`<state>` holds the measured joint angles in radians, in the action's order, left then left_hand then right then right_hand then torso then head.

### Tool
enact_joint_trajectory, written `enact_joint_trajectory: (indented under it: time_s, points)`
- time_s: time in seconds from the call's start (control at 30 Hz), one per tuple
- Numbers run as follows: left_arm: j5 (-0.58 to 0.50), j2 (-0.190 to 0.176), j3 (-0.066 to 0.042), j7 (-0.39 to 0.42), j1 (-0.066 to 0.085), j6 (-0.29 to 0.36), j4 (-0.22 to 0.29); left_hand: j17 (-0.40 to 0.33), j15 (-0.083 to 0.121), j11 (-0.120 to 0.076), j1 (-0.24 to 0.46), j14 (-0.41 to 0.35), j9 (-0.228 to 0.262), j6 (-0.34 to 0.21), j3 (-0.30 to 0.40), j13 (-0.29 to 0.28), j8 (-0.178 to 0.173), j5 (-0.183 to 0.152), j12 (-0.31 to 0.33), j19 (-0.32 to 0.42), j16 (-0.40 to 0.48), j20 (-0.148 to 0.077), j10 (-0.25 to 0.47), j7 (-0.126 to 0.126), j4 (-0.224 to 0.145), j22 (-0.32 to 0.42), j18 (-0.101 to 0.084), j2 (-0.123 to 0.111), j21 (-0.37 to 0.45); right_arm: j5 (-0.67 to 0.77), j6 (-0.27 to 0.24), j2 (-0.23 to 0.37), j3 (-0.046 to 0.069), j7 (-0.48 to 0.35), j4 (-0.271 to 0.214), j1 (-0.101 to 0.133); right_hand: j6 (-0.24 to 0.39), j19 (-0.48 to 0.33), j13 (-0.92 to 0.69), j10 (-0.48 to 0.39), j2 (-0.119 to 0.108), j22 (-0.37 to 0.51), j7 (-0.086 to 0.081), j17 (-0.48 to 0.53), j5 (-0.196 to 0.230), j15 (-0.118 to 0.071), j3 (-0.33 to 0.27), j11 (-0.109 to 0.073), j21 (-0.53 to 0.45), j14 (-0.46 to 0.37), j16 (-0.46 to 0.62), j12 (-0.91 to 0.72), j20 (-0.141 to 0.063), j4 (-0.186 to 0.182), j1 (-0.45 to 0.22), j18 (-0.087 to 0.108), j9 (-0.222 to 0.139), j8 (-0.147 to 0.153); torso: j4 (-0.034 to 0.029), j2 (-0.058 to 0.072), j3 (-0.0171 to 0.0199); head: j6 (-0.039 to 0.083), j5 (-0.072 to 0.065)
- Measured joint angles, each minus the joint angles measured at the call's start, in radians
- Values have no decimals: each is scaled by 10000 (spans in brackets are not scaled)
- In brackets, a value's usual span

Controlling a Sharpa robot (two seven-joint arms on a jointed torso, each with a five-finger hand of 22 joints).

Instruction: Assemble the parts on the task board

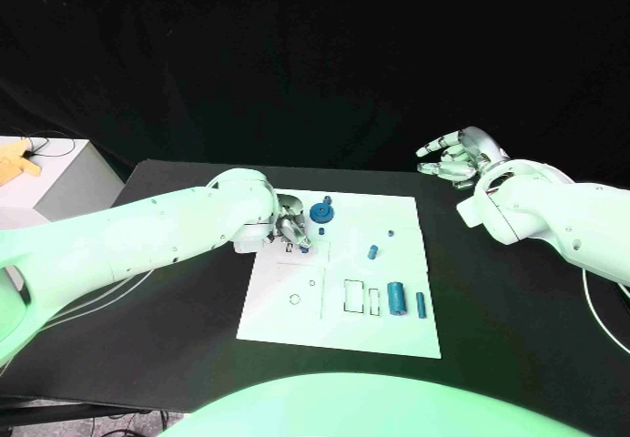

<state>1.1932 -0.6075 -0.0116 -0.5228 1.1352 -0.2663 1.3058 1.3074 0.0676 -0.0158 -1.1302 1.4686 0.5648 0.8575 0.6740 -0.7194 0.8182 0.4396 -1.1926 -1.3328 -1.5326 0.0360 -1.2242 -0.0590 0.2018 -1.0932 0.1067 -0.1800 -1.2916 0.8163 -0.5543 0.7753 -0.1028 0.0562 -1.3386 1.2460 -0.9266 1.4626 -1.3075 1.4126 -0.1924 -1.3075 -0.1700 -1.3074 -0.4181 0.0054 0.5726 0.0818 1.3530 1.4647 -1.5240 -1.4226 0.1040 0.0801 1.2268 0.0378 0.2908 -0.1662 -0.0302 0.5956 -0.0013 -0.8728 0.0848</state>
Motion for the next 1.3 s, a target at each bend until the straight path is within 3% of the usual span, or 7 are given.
enact_joint_trajectory:
  time_s: [0.8, 1.3]
  points:
    - [-5, -15, -12, 7, -2, -55, -54, 0, -1, 1, -1, 0, 12, -14, 0, 3, 10, 29, 0, 0, 0, 0, 0, -15, 0, -20, 2, 1, -47, 0, 26, 6, -1, 26, -2, -7, 48, 0, 0, 0, 0, 2, -47, 1, 0, 0, -44, 0, 0, 0, 0, 41, 0, -44, 0, 0, -15, -38, -5, 3, -6, 0, 3]
    - [26, 55, -13, -1, -5, -55, -98, 0, -1, 3, -1, 0, 39, 13, 0, 15, 4, 24, 0, 1, 0, 1, -2, 5, 0, -20, 3, 1, -47, 0, 46, -3, -2, 32, 0, -18, 47, 0, -4, 0, 0, -6, -46, 1, 0, 0, -43, 0, 0, 0, 0, 40, 0, -44, 0, 0, -15, -37, -2, 1, 12, 0, 18]
